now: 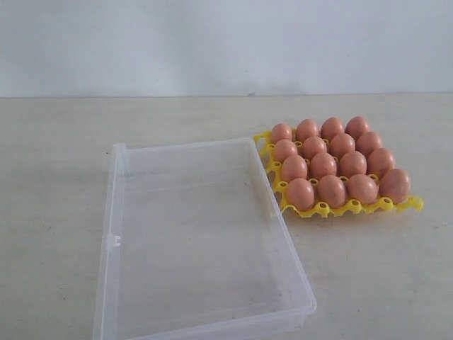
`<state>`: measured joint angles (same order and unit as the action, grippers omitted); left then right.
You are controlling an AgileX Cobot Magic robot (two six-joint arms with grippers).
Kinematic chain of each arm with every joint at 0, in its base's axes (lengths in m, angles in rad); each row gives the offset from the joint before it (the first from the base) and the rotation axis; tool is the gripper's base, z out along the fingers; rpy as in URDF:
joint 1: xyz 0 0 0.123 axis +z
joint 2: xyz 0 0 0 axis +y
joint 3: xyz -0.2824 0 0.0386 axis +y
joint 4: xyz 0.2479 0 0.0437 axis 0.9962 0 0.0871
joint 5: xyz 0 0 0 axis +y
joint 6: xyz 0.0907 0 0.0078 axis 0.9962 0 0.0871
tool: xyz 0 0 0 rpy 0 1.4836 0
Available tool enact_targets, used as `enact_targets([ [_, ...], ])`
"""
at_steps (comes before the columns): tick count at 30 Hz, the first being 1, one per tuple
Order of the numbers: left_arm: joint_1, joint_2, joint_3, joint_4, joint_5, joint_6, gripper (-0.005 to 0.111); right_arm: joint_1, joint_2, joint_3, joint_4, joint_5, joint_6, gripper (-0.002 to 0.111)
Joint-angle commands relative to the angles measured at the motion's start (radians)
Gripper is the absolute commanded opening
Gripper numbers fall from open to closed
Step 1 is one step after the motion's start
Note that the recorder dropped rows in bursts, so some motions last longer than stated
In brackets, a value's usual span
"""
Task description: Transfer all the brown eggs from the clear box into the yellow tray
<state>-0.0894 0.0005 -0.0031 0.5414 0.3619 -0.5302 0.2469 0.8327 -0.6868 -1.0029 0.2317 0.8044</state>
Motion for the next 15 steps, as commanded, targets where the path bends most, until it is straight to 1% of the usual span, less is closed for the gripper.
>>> enact_targets([
  [1,-0.002,-0.001,0.003,0.004,-0.003,0.000,-0.004,0.083,-0.024,0.016,0.146,0.269,-0.042,0.000],
  [3,-0.002,-0.001,0.003,0.004,-0.003,0.000,-0.004,0.120,-0.024,0.020,0.253,0.354,-0.107,0.000],
  [4,-0.002,-0.001,0.003,0.004,-0.003,0.000,-0.004,0.149,-0.024,0.024,0.324,0.409,-0.178,0.000],
  [7,-0.002,-0.001,0.003,0.004,-0.003,0.000,-0.004,0.192,-0.024,0.024,0.345,0.500,-0.283,0.000],
  [9,-0.002,-0.001,0.003,0.004,-0.003,0.000,-0.004,0.192,-0.024,0.026,0.345,0.490,-0.292,0.000],
  [11,-0.002,-0.001,0.003,0.004,-0.003,0.000,-0.004,0.192,-0.024,0.026,0.361,0.419,-0.299,0.000],
  [13,-0.002,-0.001,0.003,0.004,-0.003,0.000,-0.004,0.188,-0.026,0.026,0.504,0.414,-0.383,0.000],
  [15,-0.002,-0.001,0.003,0.004,-0.003,0.000,-0.004,0.156,-0.033,0.028,0.648,0.461,-0.517,0.000],
])
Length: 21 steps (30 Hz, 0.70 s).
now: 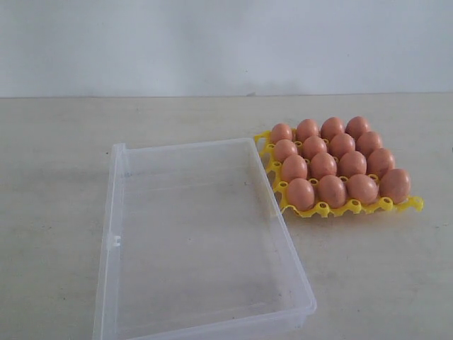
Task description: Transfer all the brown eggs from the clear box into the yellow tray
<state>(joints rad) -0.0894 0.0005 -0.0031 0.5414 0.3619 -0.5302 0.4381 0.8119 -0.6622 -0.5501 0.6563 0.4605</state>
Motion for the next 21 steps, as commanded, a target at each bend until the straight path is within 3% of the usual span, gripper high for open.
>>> enact_targets([
  [1,-0.002,-0.001,0.003,0.004,-0.003,0.000,-0.004,-0.056,-0.012,0.012,0.247,0.039,-0.221,0.000],
  [8,-0.002,-0.001,0.003,0.004,-0.003,0.000,-0.004,-0.251,-0.207,0.306,0.195,-0.308,-0.246,0.000],
  [15,-0.002,-0.001,0.003,0.004,-0.003,0.000,-0.004,-0.381,-0.629,0.547,0.208,-0.229,-0.254,0.000],
  [18,-0.002,-0.001,0.003,0.004,-0.003,0.000,-0.004,-0.399,-0.803,0.578,0.336,-0.219,-0.368,0.000],
  [21,-0.002,-0.001,0.003,0.004,0.000,0.000,-0.004,-0.402,-0.812,0.620,0.438,-0.243,-0.477,0.000],
])
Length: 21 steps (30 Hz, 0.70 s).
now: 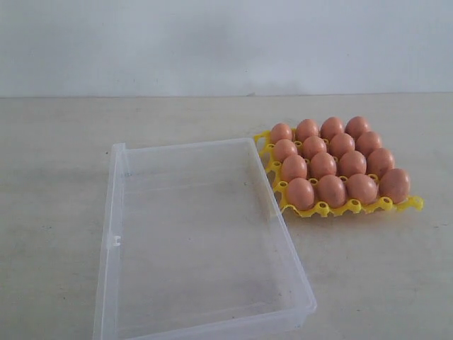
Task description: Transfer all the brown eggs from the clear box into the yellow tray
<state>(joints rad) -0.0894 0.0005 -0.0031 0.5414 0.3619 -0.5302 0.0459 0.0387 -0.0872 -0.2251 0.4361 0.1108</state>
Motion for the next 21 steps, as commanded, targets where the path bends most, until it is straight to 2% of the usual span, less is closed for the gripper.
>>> enact_targets([
  [1,-0.002,-0.001,0.003,0.004,0.000,0.000,-0.004,-0.010,-0.039,0.063,0.153,-0.045,-0.153,0.000],
  [4,-0.002,-0.001,0.003,0.004,-0.005,0.000,-0.004,-0.013,-0.039,0.087,0.274,-0.127,-0.157,0.000],
  [12,-0.002,-0.001,0.003,0.004,-0.003,0.000,-0.004,-0.006,-0.039,0.087,0.238,-0.118,-0.275,0.000],
  [21,-0.002,-0.001,0.003,0.004,-0.003,0.000,-0.004,-0.006,-0.039,0.087,0.238,-0.111,-0.271,0.000],
])
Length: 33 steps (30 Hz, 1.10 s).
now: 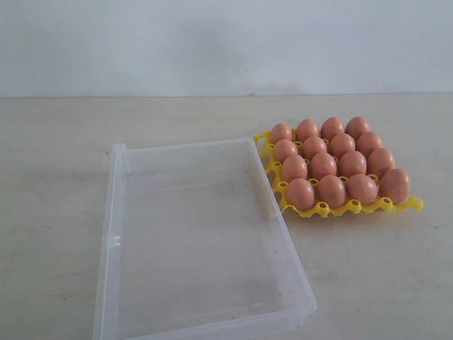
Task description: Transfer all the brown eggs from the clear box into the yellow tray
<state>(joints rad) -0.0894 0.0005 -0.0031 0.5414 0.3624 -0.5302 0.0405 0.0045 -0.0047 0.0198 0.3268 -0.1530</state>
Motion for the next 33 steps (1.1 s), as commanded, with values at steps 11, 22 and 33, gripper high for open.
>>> enact_targets([
  [11,-0.002,-0.001,0.003,0.004,-0.004,0.000,-0.004,-0.001,-0.005,0.005,-0.015,0.060,-0.017,0.000],
  [22,-0.002,-0.001,0.003,0.004,-0.004,0.000,-0.004,-0.001,-0.005,0.005,-0.020,0.062,-0.016,0.000],
  [33,-0.002,-0.001,0.003,0.004,-0.004,0.000,-0.004,-0.035,-0.005,0.005,-0.165,0.062,0.166,0.000],
])
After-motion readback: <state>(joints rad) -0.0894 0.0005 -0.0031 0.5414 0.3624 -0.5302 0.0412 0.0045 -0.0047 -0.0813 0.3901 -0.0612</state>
